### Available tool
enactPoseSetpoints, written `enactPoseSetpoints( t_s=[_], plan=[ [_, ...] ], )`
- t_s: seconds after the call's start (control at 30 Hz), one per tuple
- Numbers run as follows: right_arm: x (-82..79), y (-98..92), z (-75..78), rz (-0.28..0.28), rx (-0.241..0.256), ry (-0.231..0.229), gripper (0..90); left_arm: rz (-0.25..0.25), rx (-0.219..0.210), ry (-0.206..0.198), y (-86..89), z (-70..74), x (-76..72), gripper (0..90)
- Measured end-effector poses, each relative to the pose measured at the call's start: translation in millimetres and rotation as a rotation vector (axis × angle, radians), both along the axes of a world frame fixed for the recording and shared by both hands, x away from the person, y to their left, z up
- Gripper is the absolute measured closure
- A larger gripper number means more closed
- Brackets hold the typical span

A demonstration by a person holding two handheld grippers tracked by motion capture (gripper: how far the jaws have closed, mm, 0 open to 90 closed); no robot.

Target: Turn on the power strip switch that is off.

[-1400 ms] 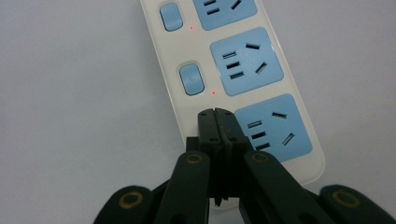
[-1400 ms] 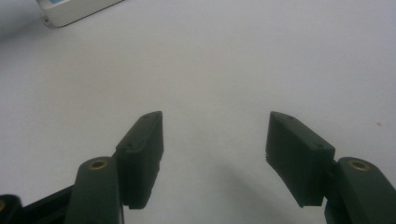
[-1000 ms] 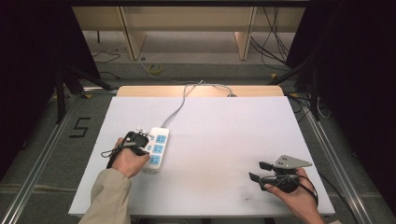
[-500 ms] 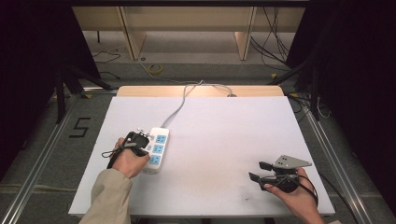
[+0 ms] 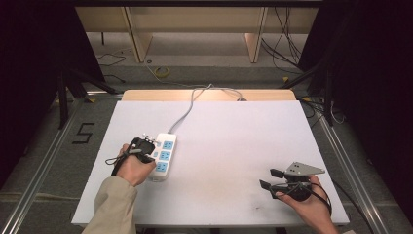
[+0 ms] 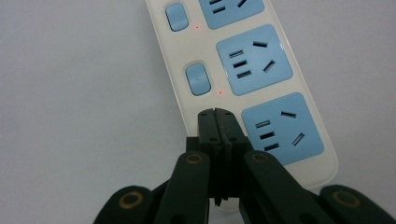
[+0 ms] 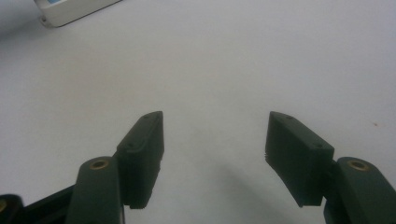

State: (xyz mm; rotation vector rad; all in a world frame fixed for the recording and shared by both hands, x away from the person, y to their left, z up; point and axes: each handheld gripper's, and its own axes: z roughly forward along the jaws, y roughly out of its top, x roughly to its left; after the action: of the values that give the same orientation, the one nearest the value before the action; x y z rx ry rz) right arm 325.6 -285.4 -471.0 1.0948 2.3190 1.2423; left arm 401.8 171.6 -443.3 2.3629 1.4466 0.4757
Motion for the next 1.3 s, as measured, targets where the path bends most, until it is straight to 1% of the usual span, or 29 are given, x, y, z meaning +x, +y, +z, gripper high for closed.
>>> enactPoseSetpoints(
  t_s=[0.1,0.17,0.43,0.53,0.8,0.83,0.87,1.3],
  plan=[
    [-0.1,0.1,0.0,0.001,-0.001,-0.001,38.2,0.002,0.0,-0.005,-1.1,-0.4,-0.4,89.8],
    [-0.2,0.2,0.0,0.002,-0.001,0.0,38.2,-0.006,0.011,-0.006,-1.4,-0.2,-0.6,89.8],
    [0.1,-0.7,0.2,0.0,0.0,-0.002,38.2,-0.013,0.006,-0.012,-1.0,-0.6,-1.3,89.8],
    [0.0,-0.3,0.1,0.001,-0.002,-0.002,38.2,-0.013,0.011,-0.014,-1.8,-0.7,-1.5,89.8],
    [0.0,-0.6,0.2,0.001,-0.002,-0.002,38.2,-0.014,0.003,-0.015,-0.5,-0.6,-1.5,89.8],
    [0.0,-0.7,0.2,0.001,-0.002,-0.002,38.2,-0.013,-0.003,-0.023,-0.2,0.3,-1.6,89.8],
    [0.0,-0.6,0.2,0.0,0.0,-0.003,38.2,-0.014,-0.011,-0.017,0.1,0.3,-1.6,89.8],
    [-0.1,-1.1,0.5,0.0,0.001,-0.006,38.2,-0.019,-0.017,-0.022,1.9,0.4,-2.2,89.8]
  ],
)
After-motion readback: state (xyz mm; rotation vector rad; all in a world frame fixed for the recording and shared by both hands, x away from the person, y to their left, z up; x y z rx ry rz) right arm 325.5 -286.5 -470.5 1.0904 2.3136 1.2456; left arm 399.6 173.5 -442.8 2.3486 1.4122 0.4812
